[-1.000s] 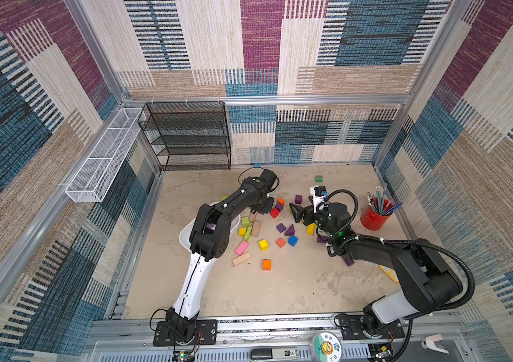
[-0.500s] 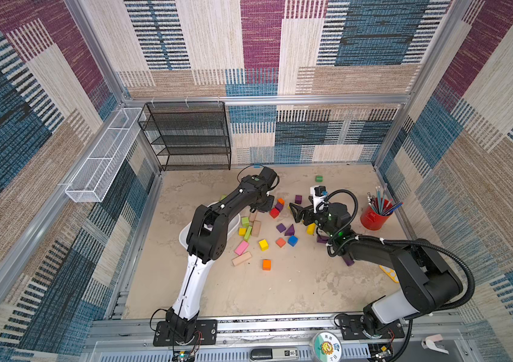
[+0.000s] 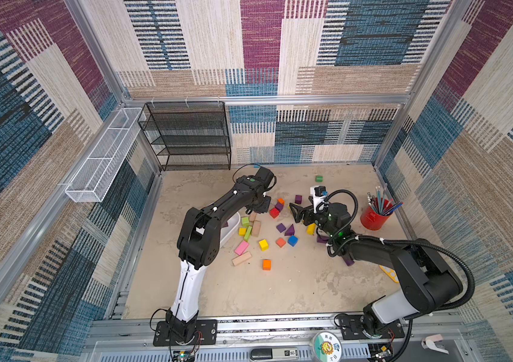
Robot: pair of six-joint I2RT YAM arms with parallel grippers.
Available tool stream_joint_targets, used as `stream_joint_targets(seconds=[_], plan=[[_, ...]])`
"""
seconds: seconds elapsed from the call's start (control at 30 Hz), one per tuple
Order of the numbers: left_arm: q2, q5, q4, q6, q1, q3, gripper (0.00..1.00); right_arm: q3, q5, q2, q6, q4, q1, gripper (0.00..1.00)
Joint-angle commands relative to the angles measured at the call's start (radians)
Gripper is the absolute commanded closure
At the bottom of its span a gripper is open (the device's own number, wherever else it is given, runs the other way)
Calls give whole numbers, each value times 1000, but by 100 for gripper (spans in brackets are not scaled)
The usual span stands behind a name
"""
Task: Pick purple bricks into the storage bin
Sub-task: Pick up the building block from the center of the board, then place the building block in the storage box.
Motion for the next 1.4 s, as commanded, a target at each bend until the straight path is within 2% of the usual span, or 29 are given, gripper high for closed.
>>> stream_joint_targets(seconds=[0.0,0.73,0.87,1.07,1.17,1.37], plan=[[-40,-12,-6,-34,0,-33,74,-5,6,-4,7,34,2,0],[-441,-53,17,-95,-7,-390,74,32,43,49,19,-17,5,0],[-511,-65,22,-108,-6,-463,74,21,88,45,3,-8,35,0],[-584,-59,47,-175,3,-546,74,-96,205,-24,-83,122,178,0],[-600,-50,68,-212,16,-566,74,-176,201,-81,-135,198,225,0],[-613,-42,102,-247,50,-588,74,-277,157,-166,-156,263,235,0]])
